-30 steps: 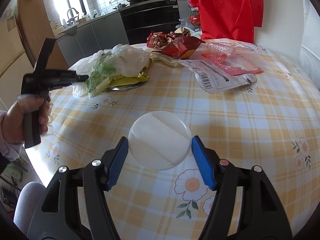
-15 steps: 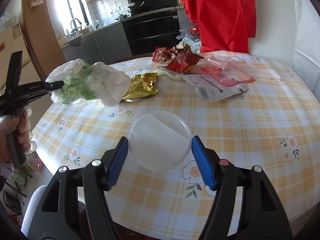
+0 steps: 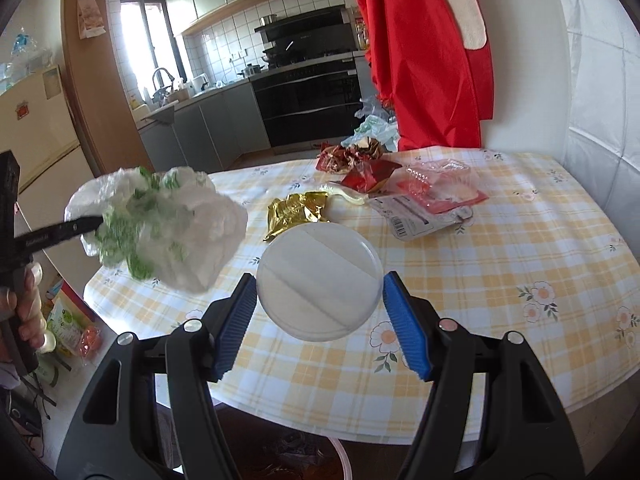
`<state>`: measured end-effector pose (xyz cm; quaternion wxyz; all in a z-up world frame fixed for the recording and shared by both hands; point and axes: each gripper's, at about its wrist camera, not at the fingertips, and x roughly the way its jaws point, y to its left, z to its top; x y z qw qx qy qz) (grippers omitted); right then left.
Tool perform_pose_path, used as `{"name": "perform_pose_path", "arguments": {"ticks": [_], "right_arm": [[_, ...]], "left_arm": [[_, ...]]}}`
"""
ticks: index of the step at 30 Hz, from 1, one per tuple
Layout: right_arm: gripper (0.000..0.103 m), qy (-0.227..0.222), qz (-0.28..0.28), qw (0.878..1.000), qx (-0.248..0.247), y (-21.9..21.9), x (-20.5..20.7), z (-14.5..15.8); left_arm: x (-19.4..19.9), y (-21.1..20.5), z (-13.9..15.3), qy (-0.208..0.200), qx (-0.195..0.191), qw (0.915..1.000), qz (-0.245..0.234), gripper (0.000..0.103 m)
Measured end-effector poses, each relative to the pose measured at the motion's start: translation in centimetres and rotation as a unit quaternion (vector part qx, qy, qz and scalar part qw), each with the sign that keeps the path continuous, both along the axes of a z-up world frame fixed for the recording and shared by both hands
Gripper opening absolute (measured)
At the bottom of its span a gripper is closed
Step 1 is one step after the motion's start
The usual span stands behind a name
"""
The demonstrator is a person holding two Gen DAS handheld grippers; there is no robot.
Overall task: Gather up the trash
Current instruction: 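Grasp the white and green plastic bags with the left tool while the right tool holds the lid, then carry the plastic bags to the bin with the left tool and release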
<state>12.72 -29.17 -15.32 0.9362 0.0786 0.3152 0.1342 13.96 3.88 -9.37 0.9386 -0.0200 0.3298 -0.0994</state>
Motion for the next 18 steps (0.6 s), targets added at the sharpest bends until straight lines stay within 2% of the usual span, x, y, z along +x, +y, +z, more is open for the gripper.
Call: {"name": "perform_pose_path", "arguments": {"ticks": [5, 9, 18], "right_arm": [[0.066, -0.017, -0.003, 1.000, 0.001, -0.4, -2.6, 1.8], [0.066, -0.032, -0.004, 0.999, 0.000, -0.6, -4.7, 3.3], [0.066, -0.059, -0.002, 0.998, -0.001, -0.3, -8.9, 5.9]], "left_arm": [[-4.1, -1.0, -0.1, 0.008, 0.001, 0.9998, -0.016, 0.011], [-7.6, -1.9, 0.1, -0.004, 0.020, 0.9995, -0.024, 0.011], [-13.4, -3.1, -1.0, 0.037, 0.007, 0.9983, -0.045, 0.011]]}}
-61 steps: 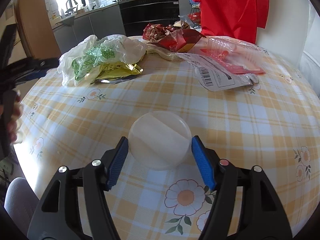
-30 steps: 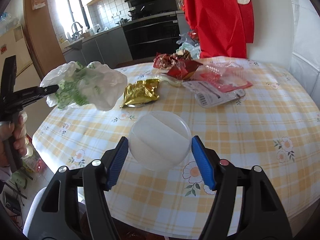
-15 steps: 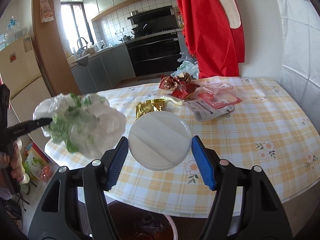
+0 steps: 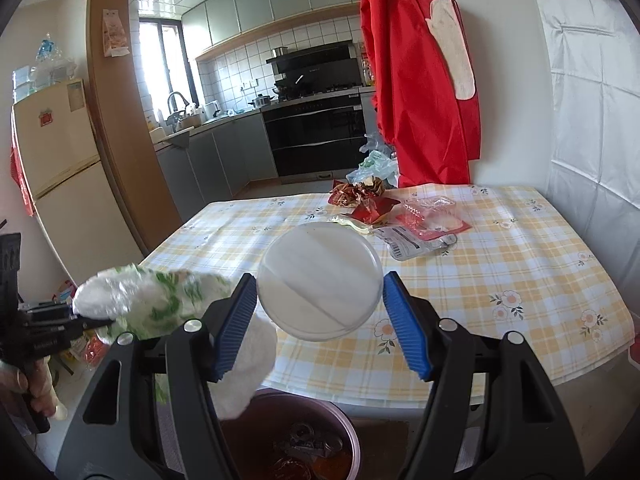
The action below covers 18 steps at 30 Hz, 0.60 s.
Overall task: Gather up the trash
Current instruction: 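Carry the plastic bags to the bin with the left tool and release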
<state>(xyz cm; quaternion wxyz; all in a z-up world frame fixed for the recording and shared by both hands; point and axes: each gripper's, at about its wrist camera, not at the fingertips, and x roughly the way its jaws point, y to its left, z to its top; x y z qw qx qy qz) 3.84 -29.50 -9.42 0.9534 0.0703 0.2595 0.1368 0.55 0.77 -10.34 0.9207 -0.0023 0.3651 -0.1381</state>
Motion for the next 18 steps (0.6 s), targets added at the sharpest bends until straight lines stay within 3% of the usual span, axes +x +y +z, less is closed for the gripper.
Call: {"name": "perform_pose_path", "arguments": {"ticks": [8, 18], "right_arm": [[0.066, -0.009, -0.001, 1.000, -0.005, -0.2, -1.8, 1.1], [0.066, 0.011, 0.002, 1.000, 0.001, -0.3, -0.8, -0.5]], "left_arm": [[-1.5, -1.3, -2.6, 0.062, 0.000, 0.9978, -0.026, 0.011], [-0.2, -3.3, -5.6, 0.117, 0.001, 0.9917, -0.053, 0.017]]}}
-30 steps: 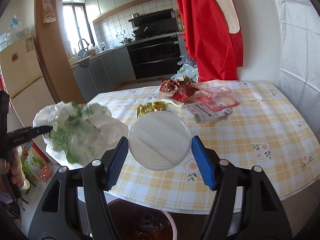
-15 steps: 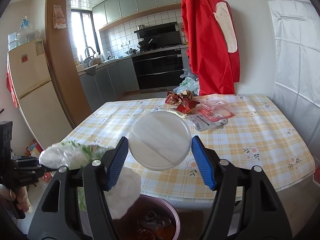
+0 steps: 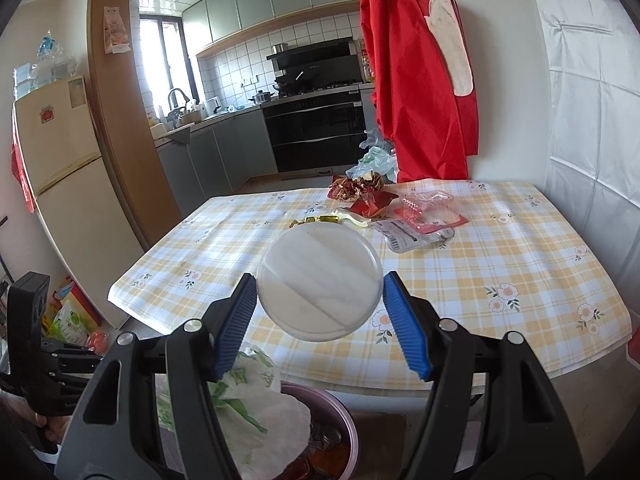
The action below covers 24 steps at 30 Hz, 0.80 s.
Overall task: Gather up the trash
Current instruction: 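Carry the plastic bags to the bin with the left tool and release, then lower the white lid over the bin and open the right tool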
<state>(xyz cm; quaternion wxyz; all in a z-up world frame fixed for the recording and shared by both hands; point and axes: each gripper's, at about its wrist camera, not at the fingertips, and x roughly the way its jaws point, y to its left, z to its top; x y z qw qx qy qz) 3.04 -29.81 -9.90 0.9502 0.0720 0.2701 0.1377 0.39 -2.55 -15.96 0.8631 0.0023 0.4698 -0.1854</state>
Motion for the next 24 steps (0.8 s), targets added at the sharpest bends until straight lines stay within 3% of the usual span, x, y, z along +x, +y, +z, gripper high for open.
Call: {"name": "perform_pose_path", "arguments": {"ticks": [7, 11, 15, 19, 24], "right_arm": [[0.066, 0.011, 0.000, 1.000, 0.002, -0.2, 0.4, -0.9], [0.066, 0.015, 0.000, 1.000, 0.001, -0.2, 0.4, -1.1], [0.066, 0.018, 0.002, 1.000, 0.001, 0.0, 0.4, -1.4], [0.066, 0.018, 0.006, 1.000, 0.000, 0.2, 0.3, -1.3], [0.066, 0.022, 0.013, 1.000, -0.002, 0.6, 0.2, -1.5]], "left_arm": [[1.3, -1.5, -1.4, 0.017, -0.011, 0.9997, -0.012, 0.031], [1.5, -1.1, -1.1, 0.009, -0.034, 0.9994, -0.004, 0.047], [1.8, -1.0, -0.9, 0.009, -0.039, 0.9992, -0.005, 0.047], [1.9, -1.0, -0.3, -0.006, -0.045, 0.9990, 0.001, 0.048], [1.5, 0.6, 1.2, -0.052, -0.035, 0.9973, 0.038, 0.068]]}}
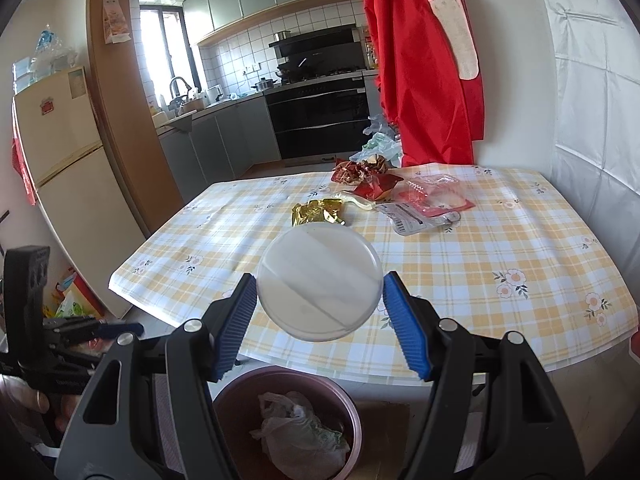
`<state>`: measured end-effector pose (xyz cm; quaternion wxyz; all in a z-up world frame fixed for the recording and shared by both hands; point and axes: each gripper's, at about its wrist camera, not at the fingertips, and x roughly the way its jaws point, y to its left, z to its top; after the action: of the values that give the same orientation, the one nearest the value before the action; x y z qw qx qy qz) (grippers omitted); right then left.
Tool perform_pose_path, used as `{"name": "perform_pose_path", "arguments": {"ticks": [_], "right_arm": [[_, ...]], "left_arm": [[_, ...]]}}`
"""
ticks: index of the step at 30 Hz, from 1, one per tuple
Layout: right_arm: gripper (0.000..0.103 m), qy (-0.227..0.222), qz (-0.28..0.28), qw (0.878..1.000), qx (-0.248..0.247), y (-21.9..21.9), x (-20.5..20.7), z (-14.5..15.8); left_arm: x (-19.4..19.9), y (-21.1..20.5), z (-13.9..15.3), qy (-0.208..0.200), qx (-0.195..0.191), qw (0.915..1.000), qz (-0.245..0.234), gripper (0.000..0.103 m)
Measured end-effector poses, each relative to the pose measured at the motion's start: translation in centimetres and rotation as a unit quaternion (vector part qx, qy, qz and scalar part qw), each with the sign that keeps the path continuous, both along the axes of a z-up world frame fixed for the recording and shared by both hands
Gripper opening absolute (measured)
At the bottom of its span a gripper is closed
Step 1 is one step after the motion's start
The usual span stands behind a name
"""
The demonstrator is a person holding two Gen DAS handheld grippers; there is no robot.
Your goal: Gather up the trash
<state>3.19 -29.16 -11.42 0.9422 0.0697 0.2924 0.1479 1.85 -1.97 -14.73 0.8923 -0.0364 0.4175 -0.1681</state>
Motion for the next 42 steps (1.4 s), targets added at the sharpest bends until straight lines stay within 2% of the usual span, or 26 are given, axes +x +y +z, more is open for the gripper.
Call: {"name": "perform_pose_path", "arguments": {"ticks": [1, 3, 6, 9, 14, 25, 28, 33, 37, 42], "right_arm": [[0.066, 0.002, 0.002, 1.000, 0.000, 0.2, -0.1, -0.1], [0.066, 0.006, 0.009, 1.000, -0.001, 0.7, -0.2, -0.3], [0.066, 0.014, 0.022, 1.000, -0.005, 1.6, -0.5, -0.7], [0.066, 0.023, 0.037, 0.999, -0.010, 2.8, -0.8, -1.2], [0.066, 0.041, 0.063, 0.997, -0.020, 4.7, -1.2, -2.0], [0.067, 0.075, 0.106, 0.991, -0.035, 7.5, -1.7, -3.6], [0.073, 0.078, 0.108, 0.990, -0.036, 7.7, -1.7, -3.8], [0.075, 0.081, 0.109, 0.990, -0.036, 7.7, -1.6, -4.0], [0.094, 0.079, 0.091, 0.992, -0.037, 7.3, -1.4, -4.0], [0.097, 0.088, 0.070, 0.993, -0.044, 6.4, -0.9, -4.7]], "left_arm": [[-0.1, 0.6, 0.4, -0.010, -0.004, 0.9998, 0.014, 0.070], [-0.2, 1.8, 1.1, -0.024, -0.009, 0.9989, 0.039, 0.083], [-0.5, 3.5, 2.1, -0.052, -0.012, 0.9957, 0.076, 0.092], [-0.7, 4.8, 2.8, -0.072, -0.004, 0.9915, 0.108, 0.096], [-1.2, 6.3, 2.8, -0.078, -0.012, 0.9882, 0.131, 0.097], [-1.7, 7.4, 1.8, -0.073, -0.018, 0.9866, 0.145, 0.097], [-1.6, 7.4, 1.5, -0.069, -0.017, 0.9870, 0.144, 0.097], [-1.5, 7.4, 1.2, -0.065, -0.016, 0.9874, 0.144, 0.097], [-1.4, 7.3, 1.0, -0.063, -0.013, 0.9878, 0.142, 0.097], [-1.2, 7.1, 0.5, -0.056, -0.010, 0.9887, 0.139, 0.097]]}}
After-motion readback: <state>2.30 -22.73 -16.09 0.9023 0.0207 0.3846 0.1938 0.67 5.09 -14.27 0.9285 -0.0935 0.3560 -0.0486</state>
